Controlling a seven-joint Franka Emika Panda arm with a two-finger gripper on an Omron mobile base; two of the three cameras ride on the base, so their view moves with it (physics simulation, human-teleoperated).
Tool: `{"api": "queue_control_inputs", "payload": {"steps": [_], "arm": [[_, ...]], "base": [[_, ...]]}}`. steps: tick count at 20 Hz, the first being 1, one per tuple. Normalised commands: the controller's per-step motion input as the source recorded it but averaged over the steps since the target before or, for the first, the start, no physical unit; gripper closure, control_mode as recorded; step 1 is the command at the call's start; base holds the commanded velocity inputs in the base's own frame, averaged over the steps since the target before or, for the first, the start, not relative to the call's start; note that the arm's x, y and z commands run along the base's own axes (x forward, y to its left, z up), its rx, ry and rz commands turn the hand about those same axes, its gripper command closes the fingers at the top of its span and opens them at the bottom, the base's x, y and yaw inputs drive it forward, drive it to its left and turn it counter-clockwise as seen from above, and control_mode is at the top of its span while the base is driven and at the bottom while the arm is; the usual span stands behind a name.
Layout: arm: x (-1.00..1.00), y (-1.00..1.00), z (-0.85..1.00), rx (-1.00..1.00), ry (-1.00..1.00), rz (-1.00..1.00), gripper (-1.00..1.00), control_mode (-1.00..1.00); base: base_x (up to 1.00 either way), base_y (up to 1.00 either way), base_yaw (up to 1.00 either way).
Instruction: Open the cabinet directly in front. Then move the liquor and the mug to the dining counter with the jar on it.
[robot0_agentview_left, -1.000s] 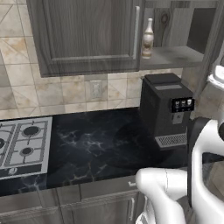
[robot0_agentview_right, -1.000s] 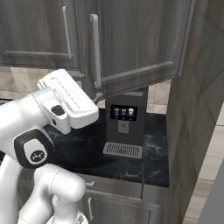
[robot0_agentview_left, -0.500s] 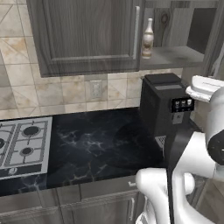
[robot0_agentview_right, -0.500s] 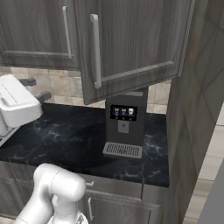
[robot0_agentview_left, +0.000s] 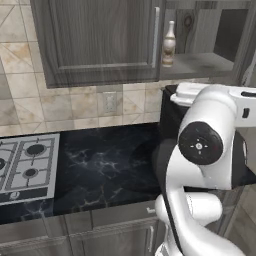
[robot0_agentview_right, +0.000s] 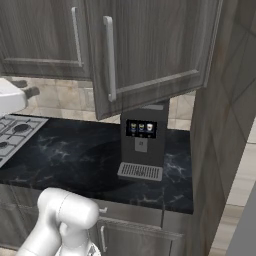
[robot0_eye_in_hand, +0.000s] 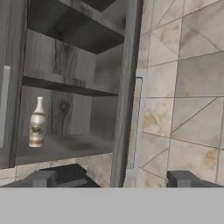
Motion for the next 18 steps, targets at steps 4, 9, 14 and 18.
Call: {"api": "queue_control_inputs", "payload": {"steps": [4,9,14,18], "arm": [[0.99,0.01,0.0,0.0,0.04,-0.02,-1.0,-1.0],[1.0,-0.04,-0.07,0.0,0.03,-0.06,-1.0,-1.0],[0.9,-0.36,-0.05,0.0,0.07,-0.18,-1.0,-1.0],[0.5,-0.7,-0.02,0.0,0.06,-0.28,-1.0,-1.0]], "base": [[0.0,0.0,0.0],[0.0,0.0,0.0],[0.0,0.0,0.0],[0.0,0.0,0.0]]}}
